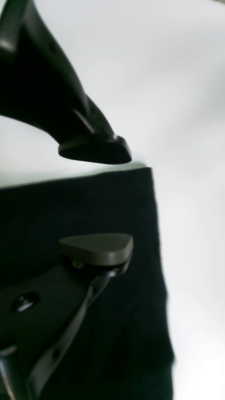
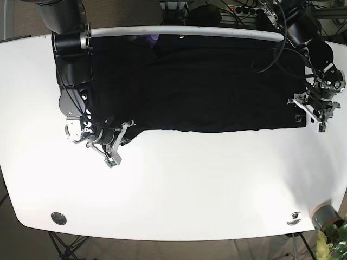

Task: Fold the T-shirt properly
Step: 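Fold the held edge back over the shirt with both grippers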

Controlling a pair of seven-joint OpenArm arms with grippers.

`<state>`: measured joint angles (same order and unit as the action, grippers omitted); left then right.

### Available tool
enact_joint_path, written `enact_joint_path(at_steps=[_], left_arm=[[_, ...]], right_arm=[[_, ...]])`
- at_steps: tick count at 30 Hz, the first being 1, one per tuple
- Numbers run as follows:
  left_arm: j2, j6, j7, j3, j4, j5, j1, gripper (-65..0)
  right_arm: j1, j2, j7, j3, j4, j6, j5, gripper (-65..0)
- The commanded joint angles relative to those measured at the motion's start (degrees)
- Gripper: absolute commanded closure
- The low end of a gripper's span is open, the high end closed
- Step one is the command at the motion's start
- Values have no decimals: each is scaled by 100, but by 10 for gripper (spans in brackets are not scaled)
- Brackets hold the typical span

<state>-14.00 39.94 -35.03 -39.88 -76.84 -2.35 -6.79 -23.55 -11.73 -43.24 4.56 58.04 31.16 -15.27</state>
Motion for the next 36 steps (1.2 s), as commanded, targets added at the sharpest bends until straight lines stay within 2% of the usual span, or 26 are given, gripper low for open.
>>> enact_joint_path(at_steps=[1,6,12,18,22,26,31,34,36], left_arm=[[-196,-8,175,-34,189,-68,-275,-338],[-407,-8,175,-34,761,-112,-539,-338],[-591,-8,175,-8,1482,-121,-899,-338],[-609,-25,184,1,1710,-130,-978,-339],[-609,-350,184,1,1737,-130,-970,-340],[-618,-403,184,414,2044,-86,-987,-364],[-635,-403,404,792,2176,-86,-987,-358],[-609,-412,562,898,2202,-86,-987,-312],[-609,-430,650,959,2334,-86,-978,-222]], right_arm=[[-93,-54,-49,-29,117,18,1,-22],[-58,-89,-58,-56,548,10,-7,-22],[30,-80,-260,-592,1031,10,-7,-21],[30,-71,-357,-627,1137,10,-7,-21],[39,-63,-375,-636,1145,10,-16,-21],[47,-71,-375,-636,1198,10,-51,-21],[197,-63,-383,-636,1602,10,-7,-21],[223,-89,-383,-636,1734,10,-7,-21],[232,-98,-445,-636,1734,10,-7,-21]])
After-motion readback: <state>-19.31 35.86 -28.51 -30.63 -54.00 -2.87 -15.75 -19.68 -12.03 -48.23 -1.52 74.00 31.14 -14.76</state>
